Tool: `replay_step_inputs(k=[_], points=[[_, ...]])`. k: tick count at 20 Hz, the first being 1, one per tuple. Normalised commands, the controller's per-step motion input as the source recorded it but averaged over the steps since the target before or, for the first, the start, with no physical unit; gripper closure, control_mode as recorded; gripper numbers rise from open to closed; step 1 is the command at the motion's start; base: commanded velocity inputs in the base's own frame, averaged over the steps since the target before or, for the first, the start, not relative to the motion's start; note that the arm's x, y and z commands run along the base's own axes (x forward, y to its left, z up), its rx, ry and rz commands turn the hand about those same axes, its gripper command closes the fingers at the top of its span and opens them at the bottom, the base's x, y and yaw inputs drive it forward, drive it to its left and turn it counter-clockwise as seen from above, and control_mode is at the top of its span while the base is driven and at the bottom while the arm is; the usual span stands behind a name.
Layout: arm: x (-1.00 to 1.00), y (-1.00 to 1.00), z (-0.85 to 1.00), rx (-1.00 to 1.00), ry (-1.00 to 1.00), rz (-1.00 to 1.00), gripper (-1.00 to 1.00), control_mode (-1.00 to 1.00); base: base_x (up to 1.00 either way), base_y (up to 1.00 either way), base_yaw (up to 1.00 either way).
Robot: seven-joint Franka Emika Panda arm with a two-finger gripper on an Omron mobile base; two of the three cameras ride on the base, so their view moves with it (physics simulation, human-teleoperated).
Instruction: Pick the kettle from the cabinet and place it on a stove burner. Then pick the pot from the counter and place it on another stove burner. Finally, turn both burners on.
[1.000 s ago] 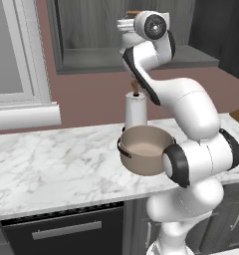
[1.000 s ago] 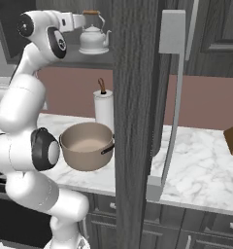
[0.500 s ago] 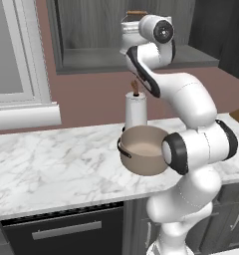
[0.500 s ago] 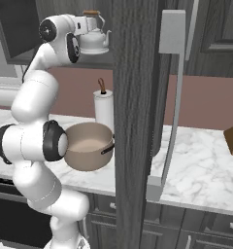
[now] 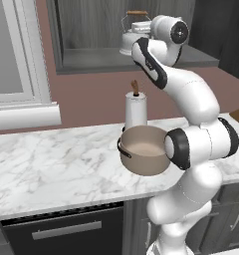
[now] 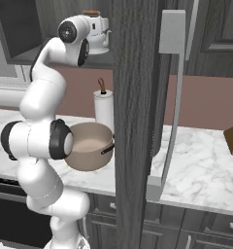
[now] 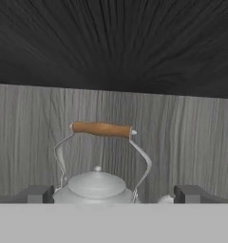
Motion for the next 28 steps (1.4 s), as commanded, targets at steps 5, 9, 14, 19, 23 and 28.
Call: replay_step_inputs(k=[5, 9, 14, 19, 23, 28], points=[[0.10, -0.04, 0.30, 0.00, 0.02, 0.02, -1.00, -1.00, 0.00, 0.00, 0.00], [0.16, -0.02, 0.09, 0.00, 0.02, 0.00, -1.00, -1.00, 0.00, 0.00, 0.00], [0.14, -0.02, 0.00, 0.00, 0.04, 0.00, -1.00, -1.00, 0.00, 0.00, 0.00], [0.11, 0.00, 0.00, 0.00, 0.04, 0.00, -1.00, -1.00, 0.00, 0.00, 0.00], [0.26, 0.00, 0.02, 0.00, 0.08, 0.00, -1.00, -1.00, 0.00, 0.00, 0.00], [0.28, -0.03, 0.01, 0.00, 0.06, 0.00, -1.00, -1.00, 0.00, 0.00, 0.00]])
